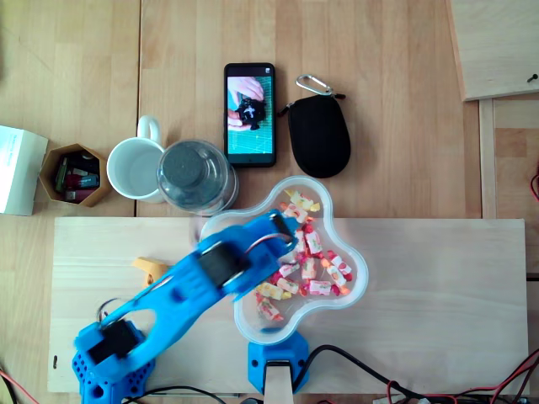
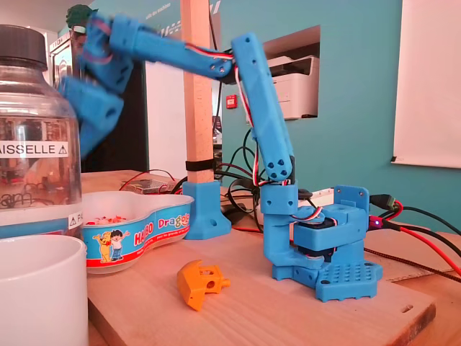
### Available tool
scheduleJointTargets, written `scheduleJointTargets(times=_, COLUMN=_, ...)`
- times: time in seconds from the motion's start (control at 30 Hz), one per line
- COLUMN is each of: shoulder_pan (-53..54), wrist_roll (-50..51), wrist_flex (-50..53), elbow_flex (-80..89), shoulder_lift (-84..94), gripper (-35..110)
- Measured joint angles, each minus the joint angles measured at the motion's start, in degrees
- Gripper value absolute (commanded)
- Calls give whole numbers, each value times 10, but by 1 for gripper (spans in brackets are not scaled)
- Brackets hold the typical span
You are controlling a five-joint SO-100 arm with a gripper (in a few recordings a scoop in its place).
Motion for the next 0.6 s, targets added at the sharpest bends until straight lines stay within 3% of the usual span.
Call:
scheduleJointTargets(times=0.3, shoulder_pan=0, wrist_roll=0, wrist_flex=113, elbow_flex=-134, shoulder_lift=197, gripper=-3)
scheduleJointTargets(times=0.6, shoulder_pan=0, wrist_roll=-6, wrist_flex=117, elbow_flex=-214, shoulder_lift=316, gripper=-3)
